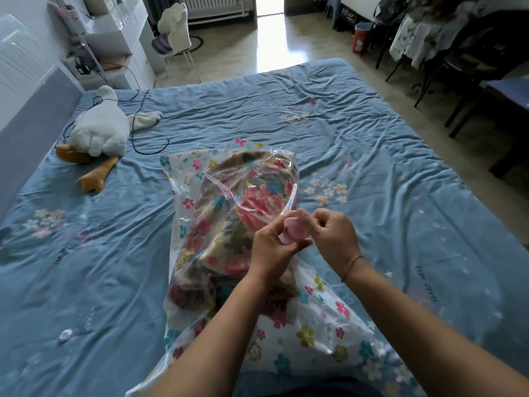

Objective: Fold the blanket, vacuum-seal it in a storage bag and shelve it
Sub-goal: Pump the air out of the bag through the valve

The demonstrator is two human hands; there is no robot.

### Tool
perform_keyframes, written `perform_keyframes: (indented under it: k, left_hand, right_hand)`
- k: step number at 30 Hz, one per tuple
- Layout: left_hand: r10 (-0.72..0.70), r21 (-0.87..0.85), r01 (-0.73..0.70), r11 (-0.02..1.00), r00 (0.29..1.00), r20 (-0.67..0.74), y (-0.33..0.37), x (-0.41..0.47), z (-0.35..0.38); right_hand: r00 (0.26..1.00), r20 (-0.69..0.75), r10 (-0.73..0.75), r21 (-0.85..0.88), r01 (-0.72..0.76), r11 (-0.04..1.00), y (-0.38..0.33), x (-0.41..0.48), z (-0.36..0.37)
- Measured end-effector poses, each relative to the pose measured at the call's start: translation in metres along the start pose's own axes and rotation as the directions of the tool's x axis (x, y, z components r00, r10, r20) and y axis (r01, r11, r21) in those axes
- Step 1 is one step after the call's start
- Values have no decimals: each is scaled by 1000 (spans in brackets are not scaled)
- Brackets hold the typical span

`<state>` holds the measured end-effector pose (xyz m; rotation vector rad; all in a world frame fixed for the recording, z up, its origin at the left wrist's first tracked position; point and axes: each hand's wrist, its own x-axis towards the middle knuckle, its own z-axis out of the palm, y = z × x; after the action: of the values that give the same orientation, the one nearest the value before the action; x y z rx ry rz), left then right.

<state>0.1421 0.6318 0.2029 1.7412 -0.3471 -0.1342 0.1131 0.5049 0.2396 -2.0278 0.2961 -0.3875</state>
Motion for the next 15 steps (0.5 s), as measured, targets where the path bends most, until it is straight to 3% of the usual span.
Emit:
perform_keyframes:
  k: [3, 5, 7, 9, 13, 15]
  left_hand:
    - [4, 13, -4, 1000, 1000, -1, -1, 2, -1]
    - [7, 22, -7, 1000, 1000, -29, -1, 2, 0]
    - [8, 29, -6, 1000, 999, -43, -1, 2, 1]
    - [-2, 21, 2, 1000, 999, -35, -3, 2, 2]
    - [-13, 12, 13, 1000, 1000, -7, -2, -2, 2]
    - [-13, 1, 13, 1000, 1000, -10, -3, 0, 1]
  right_hand:
    - [984, -129, -121, 160, 141, 977, -32, 0, -15]
    - [951, -256, -174, 341, 257, 904, -61, 1, -29]
    - [925, -329, -192, 380, 315, 869, -68, 3, -31]
    - [948, -274, -161, 283, 239, 929, -46, 1, -17]
    - [998, 22, 55, 101, -57, 993, 2, -4, 4]
    - [999, -30, -13, 96, 15, 995, -10, 1, -5]
